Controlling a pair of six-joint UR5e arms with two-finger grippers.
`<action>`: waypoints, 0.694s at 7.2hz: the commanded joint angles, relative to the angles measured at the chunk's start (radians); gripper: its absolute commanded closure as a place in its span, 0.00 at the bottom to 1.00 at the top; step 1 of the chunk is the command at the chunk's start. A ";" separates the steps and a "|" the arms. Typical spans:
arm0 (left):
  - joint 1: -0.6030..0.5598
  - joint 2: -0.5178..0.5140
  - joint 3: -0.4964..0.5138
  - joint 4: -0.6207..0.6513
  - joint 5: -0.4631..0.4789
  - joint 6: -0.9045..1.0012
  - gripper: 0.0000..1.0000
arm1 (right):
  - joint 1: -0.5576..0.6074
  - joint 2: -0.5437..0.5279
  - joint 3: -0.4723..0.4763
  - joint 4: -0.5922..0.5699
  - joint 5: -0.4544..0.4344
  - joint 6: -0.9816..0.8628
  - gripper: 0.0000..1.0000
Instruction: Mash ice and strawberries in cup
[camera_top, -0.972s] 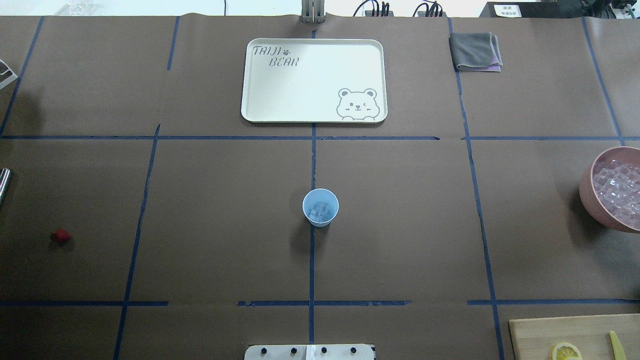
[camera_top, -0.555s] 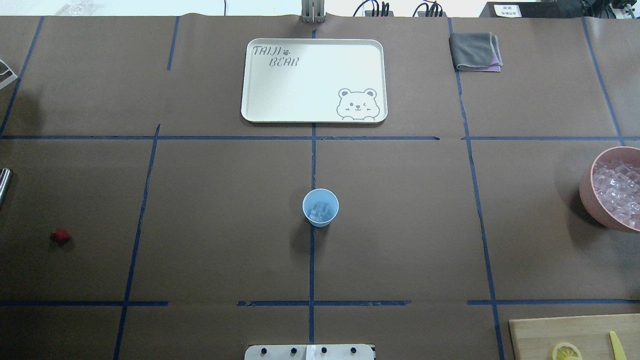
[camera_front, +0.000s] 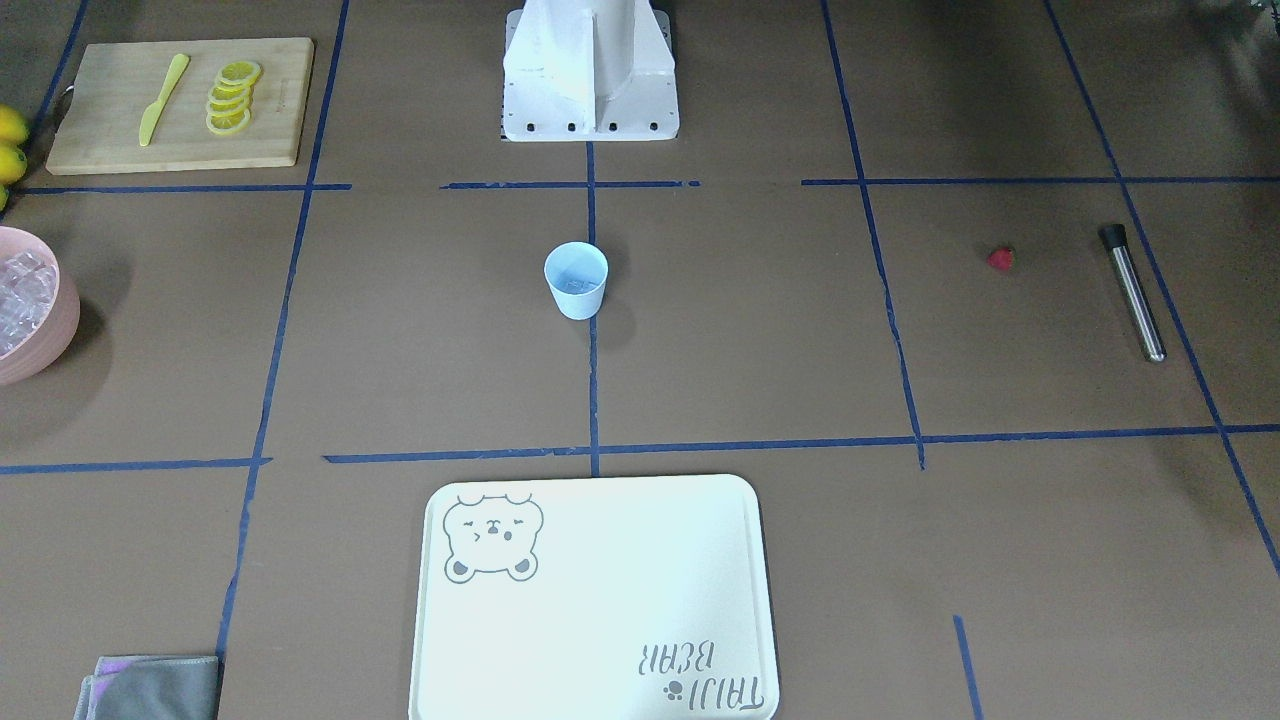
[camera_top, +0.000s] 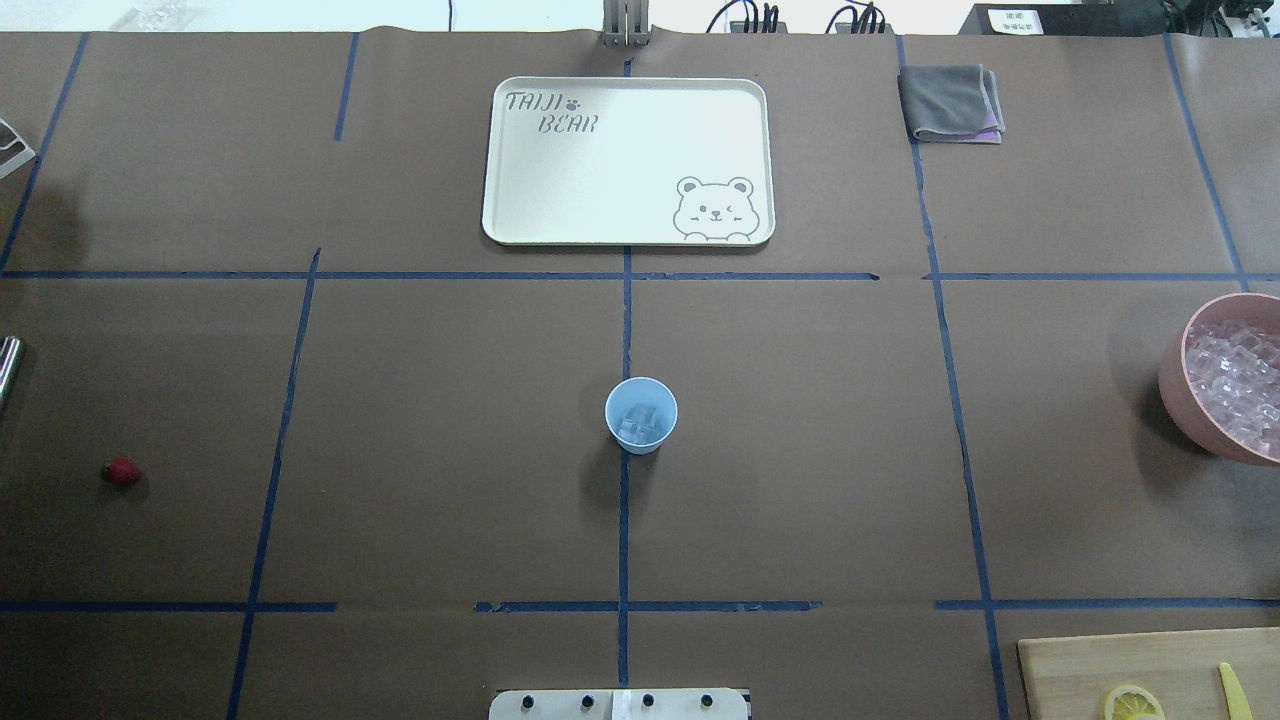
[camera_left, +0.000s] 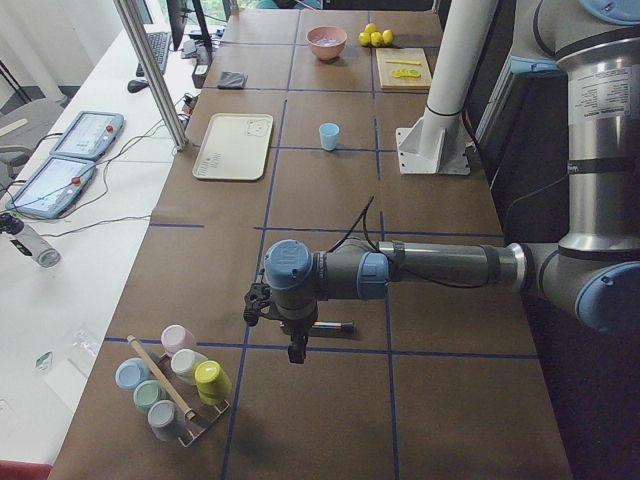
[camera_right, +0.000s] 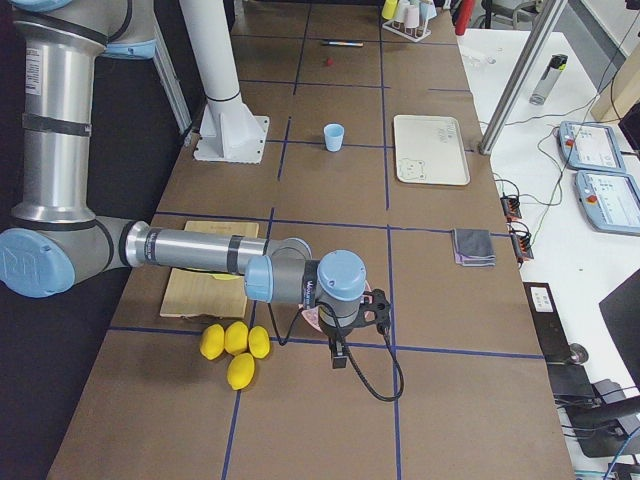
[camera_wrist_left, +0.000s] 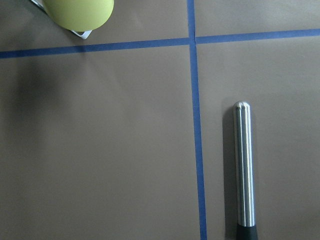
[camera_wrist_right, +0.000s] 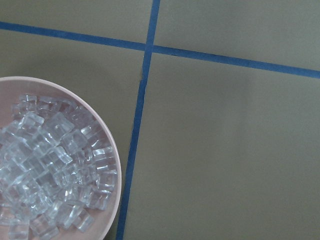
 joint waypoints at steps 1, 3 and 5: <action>0.006 -0.037 -0.004 -0.002 0.007 0.000 0.00 | 0.000 0.003 0.007 0.001 0.000 0.004 0.00; 0.019 -0.079 0.019 -0.080 0.009 -0.008 0.00 | 0.001 0.001 0.007 -0.001 0.003 0.009 0.00; 0.059 -0.128 0.046 -0.083 0.000 -0.006 0.00 | 0.001 -0.005 0.008 0.001 0.003 0.008 0.00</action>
